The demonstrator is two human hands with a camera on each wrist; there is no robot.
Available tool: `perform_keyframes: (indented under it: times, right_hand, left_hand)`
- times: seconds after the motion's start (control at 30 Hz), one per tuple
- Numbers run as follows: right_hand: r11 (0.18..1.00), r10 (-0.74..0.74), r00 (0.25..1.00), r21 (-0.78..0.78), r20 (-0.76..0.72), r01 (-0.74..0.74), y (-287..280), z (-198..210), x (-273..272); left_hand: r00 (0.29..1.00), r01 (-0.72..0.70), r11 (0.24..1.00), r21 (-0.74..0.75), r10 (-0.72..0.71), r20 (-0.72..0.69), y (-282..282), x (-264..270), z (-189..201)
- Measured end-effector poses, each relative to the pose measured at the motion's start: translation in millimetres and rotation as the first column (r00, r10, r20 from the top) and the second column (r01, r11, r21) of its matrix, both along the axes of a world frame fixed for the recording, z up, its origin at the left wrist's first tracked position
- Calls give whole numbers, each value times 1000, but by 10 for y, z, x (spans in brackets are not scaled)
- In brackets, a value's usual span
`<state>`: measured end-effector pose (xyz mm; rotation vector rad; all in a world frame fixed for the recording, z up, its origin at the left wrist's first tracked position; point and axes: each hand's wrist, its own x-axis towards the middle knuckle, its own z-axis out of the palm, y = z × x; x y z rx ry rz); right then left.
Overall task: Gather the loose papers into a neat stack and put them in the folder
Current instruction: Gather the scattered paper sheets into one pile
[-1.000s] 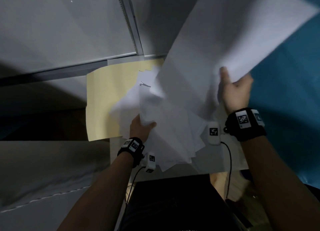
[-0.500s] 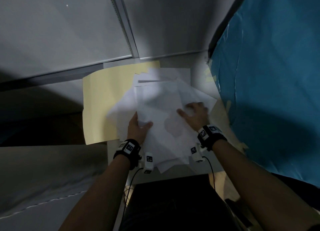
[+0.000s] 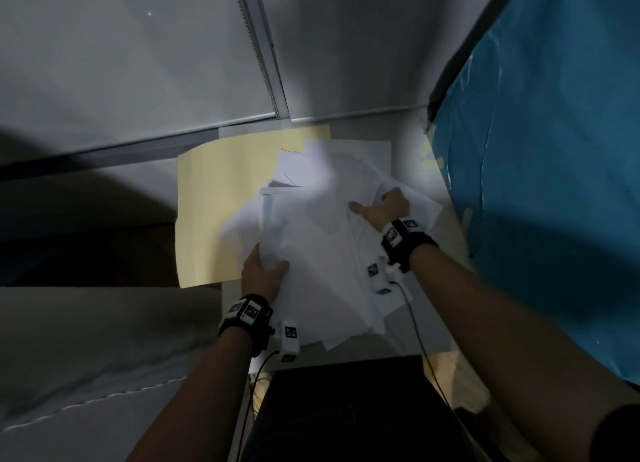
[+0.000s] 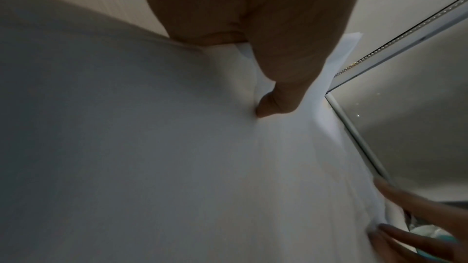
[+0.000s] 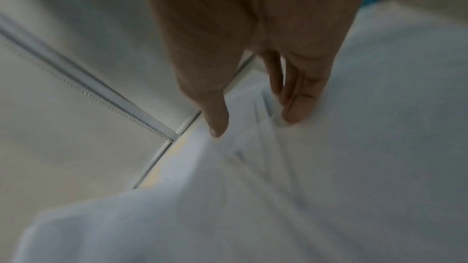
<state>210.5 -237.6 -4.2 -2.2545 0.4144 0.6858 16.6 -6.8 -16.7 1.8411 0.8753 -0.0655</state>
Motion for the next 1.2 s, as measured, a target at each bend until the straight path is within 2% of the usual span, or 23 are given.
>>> perform_keyframes:
  times: [0.07, 0.13, 0.23, 0.33, 0.43, 0.53, 0.6, 0.67, 0.73, 0.8, 0.87, 0.9, 1.0, 1.07, 1.13, 1.2]
  right_hand:
    - [997, -54, 992, 54, -110, 60, 218, -50, -70]
    - [996, -59, 988, 60, -142, 68, 360, -33, -85]
    - [995, -55, 996, 82, -77, 61, 400, -21, -79]
    - [979, -30, 1000, 201, -8, 32, 334, -47, -108]
    - [937, -170, 985, 313, 19, 155, 242, -58, -144]
    - [878, -376, 918, 366, 125, 309, 53, 50, -145]
    - [908, -355, 891, 329, 284, 257, -99, 268, -148]
    - [973, -186, 881, 208, 435, 103, -268, 545, -96]
    - [992, -24, 838, 118, 545, -48, -381, 891, -27]
    - [967, -3, 773, 197, 635, -158, -435, 1264, 23]
    - [911, -36, 792, 345, 609, -224, -454, 1561, 53]
    - [872, -51, 810, 421, 585, -249, -459, 1690, 62]
    - [736, -175, 842, 636, 510, -232, -456, 1892, 100]
    - [666, -289, 832, 724, 474, -181, -464, 1816, 171]
    - [658, -368, 817, 745, 444, -108, -455, 1668, 245]
    - [718, -375, 806, 694, 458, -60, -453, 1470, 281]
  left_hand:
    - [1000, 2, 1000, -21, -2, -12, -17, 23, -3]
    - [1000, -2, 999, -33, 1, -22, -22, 41, 1]
    - [1000, -11, 999, -38, 10, -19, -23, 45, -13]
    - [1000, -4, 999, -43, 3, -24, -19, 35, 8]
    - [1000, -3, 999, -47, 2, -17, -22, 51, 49]
    - [1000, -13, 999, -43, 14, 7, -39, 72, 87]
    - [1000, -11, 1000, -28, 12, 22, -57, 84, 125]
    - [1000, 17, 1000, -19, -17, 23, -86, 105, 146]
    - [999, 47, 999, 7, -47, 13, -110, 125, 152]
    - [997, 33, 999, -19, -32, 69, -133, 132, 166]
    - [982, 57, 997, -54, -47, 184, -147, 133, 151]
    - [974, 89, 996, -25, -82, 210, -160, 142, 157]
    - [973, 178, 977, 115, -192, 131, -168, 219, 127]
    - [981, 179, 975, 128, -187, 57, -196, 243, 120]
    - [992, 124, 988, 92, -120, -44, -213, 262, 124]
    - [985, 51, 998, -28, -55, -165, -200, 263, 161]
